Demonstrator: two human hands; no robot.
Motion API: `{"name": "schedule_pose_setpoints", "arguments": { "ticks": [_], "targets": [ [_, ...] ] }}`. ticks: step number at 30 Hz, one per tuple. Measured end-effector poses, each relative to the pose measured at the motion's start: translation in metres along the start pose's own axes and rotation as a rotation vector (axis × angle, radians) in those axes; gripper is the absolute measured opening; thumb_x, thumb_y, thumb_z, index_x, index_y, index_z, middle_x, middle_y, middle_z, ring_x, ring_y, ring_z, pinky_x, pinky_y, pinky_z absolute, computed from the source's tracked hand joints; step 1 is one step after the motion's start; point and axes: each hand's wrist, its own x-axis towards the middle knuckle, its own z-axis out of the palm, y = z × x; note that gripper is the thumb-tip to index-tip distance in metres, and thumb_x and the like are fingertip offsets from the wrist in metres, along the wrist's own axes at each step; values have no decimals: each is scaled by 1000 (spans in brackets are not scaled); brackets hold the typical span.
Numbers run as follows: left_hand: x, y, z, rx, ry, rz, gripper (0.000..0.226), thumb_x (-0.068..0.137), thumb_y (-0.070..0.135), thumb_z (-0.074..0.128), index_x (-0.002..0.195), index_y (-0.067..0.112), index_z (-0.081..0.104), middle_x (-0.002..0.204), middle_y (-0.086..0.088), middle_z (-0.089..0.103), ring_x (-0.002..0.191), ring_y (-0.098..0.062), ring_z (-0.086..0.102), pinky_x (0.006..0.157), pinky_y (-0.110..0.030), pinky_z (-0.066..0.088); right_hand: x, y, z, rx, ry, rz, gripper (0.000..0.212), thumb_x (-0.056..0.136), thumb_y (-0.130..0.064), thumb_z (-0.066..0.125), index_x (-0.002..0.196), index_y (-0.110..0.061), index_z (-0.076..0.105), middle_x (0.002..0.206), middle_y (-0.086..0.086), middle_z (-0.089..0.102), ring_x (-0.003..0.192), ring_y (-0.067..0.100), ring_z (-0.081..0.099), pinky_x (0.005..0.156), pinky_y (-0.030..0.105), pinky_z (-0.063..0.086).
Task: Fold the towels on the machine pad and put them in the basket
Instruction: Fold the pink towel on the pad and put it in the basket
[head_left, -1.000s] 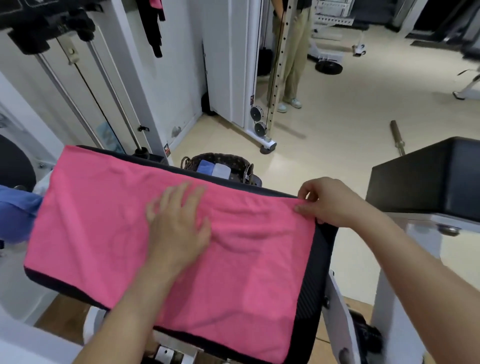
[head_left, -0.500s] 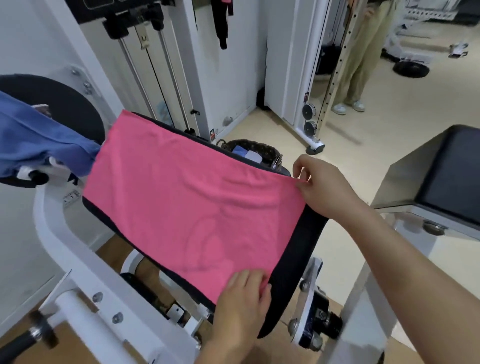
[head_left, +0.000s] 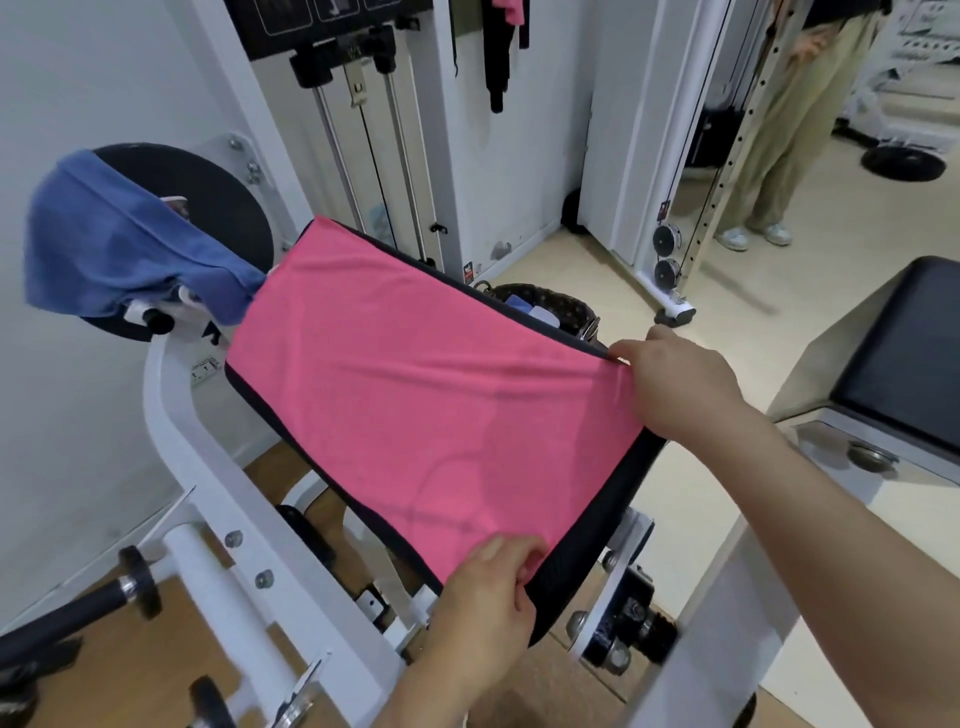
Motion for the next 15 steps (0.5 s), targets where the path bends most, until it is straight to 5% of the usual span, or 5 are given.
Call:
{"name": "schedule_pose_setpoints", "arguments": {
  "ticks": [4,8,12,15],
  "targets": [
    [-8,-1,5,67,15,37,53,84,5,48,130,32,47,115,18,49,102,2,46,85,-11,39,-8,-6,2,-30,199,-283,57,80,-7,50,133,-27,49,133,5,46,123,28,41,84,42,42],
    [-16,-5,12,-86,90,-51,44,82,13,54,115,42,58,92,22,56,78,1,54,69,-9,42,-25,-9,15,-43,113,-746,52,78,-25,60,130,-26,56,144,3,47,131,22,46,94,45,47],
    [-20,-12,12,-333,144,-169,56,78,-2,64,93,52,68,86,15,59,72,-10,57,62,-12,44,-31,6,19,-210,-184,-777,74,83,-51,63,147,-27,34,160,6,18,146,23,21,114,45,25],
    [-23,-10,9,-336,117,-144,52,79,2,62,97,50,66,85,15,57,70,-8,55,62,-11,41,-30,14,20,-251,-151,-777,74,78,-53,66,142,-27,42,158,6,27,144,23,28,110,47,30]
  ]
}}
